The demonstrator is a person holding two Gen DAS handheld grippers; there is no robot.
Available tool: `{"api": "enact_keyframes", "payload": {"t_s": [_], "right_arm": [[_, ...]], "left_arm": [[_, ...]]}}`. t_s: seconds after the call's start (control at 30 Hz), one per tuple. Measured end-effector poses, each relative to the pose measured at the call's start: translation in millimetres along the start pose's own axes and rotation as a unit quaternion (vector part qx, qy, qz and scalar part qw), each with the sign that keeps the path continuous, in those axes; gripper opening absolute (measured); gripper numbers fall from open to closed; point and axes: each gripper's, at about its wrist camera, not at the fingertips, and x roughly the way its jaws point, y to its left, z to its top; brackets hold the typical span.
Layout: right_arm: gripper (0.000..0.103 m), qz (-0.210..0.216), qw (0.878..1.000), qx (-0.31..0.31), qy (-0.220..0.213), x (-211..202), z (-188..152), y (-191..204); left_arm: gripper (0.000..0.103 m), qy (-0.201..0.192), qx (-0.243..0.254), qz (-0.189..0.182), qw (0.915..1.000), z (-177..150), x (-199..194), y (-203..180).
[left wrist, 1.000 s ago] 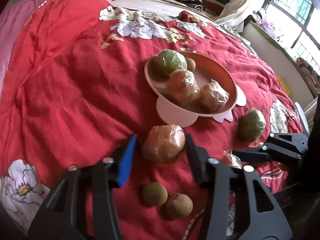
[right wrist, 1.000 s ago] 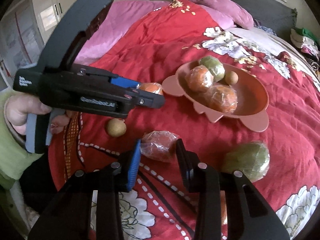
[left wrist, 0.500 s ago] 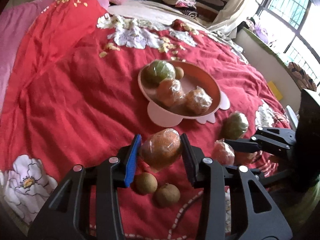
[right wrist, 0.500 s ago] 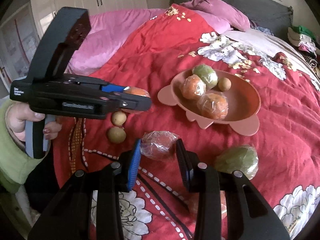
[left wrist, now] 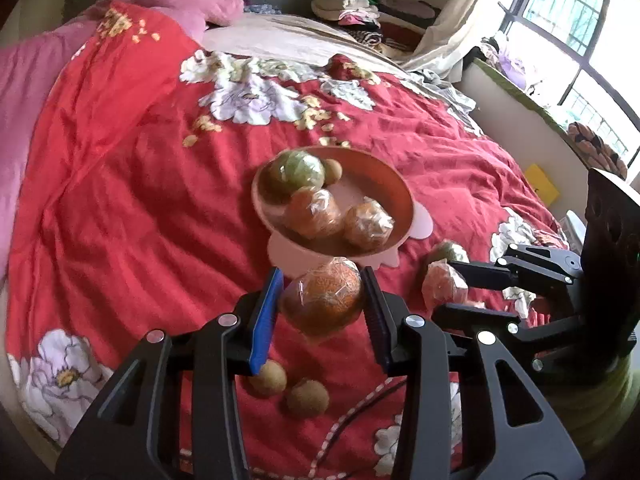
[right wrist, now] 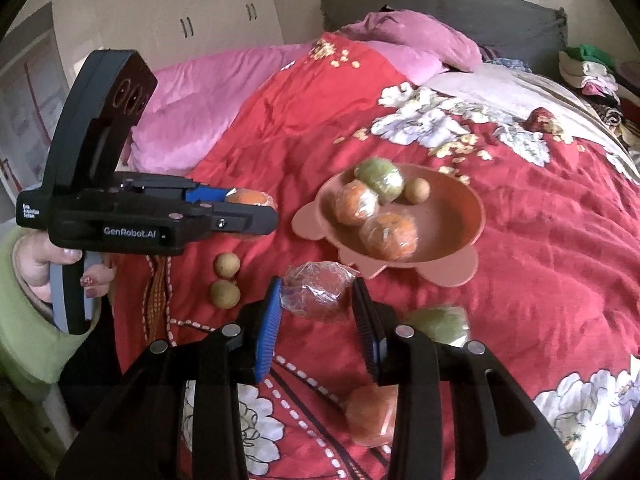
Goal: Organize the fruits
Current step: 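Lift both held fruits and carry them over the pink bowl, then open the right tool to drop the reddish fruit in the bowl while the left tool releases the orange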
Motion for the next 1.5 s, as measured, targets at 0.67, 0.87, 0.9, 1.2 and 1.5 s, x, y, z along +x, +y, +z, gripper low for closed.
{"api": "enact_keyframes", "payload": {"t_s": [0.67,0.87,0.9,1.2,1.5], "right_arm": [[0.034,-0.050,0.996,0.051,-0.045,-31,23,-55],[0.034,-0.057,0.996,0.052,-0.032,-21,38,-68],[0.034,-0.056,0.997,0.052,-0.030,-18,40,-69],[0.034,-0.054,0.997,0.047,-0.005,3,55,-78],[0.034,-0.060,0.998,0.023,0.023,32,73,-81]], "left_arm": [[0.032,0.019,0.031,-0.004,0.9993,27,39,-26],[0.032,0.028,0.038,0.007,0.9989,27,49,-28],[0.032,0.031,0.039,0.008,0.9987,27,51,-27],[0.032,0.033,0.037,0.019,0.9986,29,60,-19],[0.032,0.025,0.038,0.031,0.9985,35,64,-10]]}}
